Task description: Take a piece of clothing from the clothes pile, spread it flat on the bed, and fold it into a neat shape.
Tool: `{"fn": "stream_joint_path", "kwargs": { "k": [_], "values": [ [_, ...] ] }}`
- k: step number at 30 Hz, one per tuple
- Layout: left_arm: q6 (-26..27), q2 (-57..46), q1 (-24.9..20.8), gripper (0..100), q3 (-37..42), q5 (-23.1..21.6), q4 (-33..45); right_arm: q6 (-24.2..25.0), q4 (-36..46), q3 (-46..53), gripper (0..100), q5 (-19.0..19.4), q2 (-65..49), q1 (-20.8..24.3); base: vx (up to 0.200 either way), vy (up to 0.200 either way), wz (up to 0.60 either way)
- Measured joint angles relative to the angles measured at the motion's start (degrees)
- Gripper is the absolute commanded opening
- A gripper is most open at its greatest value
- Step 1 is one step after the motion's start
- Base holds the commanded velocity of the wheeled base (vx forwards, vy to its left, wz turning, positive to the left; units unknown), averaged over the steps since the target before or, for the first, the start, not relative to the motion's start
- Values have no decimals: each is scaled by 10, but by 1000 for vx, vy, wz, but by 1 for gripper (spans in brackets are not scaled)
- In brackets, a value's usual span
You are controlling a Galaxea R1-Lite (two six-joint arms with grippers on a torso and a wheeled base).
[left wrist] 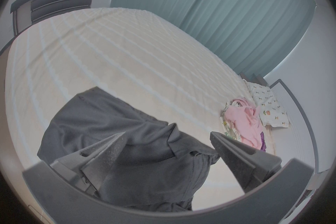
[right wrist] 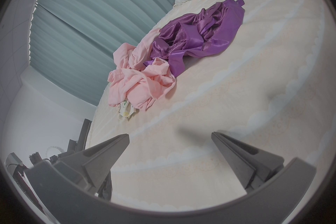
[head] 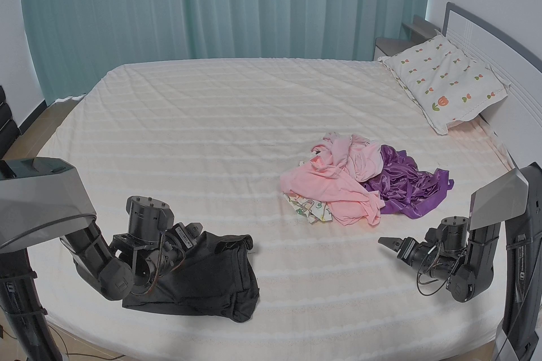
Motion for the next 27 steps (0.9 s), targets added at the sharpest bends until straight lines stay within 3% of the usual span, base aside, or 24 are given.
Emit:
{"fn": "stream_joint_path", "kwargs": {
  "k": [4, 19, 27],
  "values": [
    [-4, 15, 2, 100, 10, 0, -4, 0, 0, 2, 100, 0, 0, 4, -50, 200, 0],
    [0, 57, 13, 100, 11, 0, -11, 0, 0, 2, 100, -1, -1, 18, 0, 0, 0],
    [-1, 57, 15, 100, 14, 0, -11, 0, 0, 2, 100, -2, -2, 20, 0, 200, 0]
  ]
}}
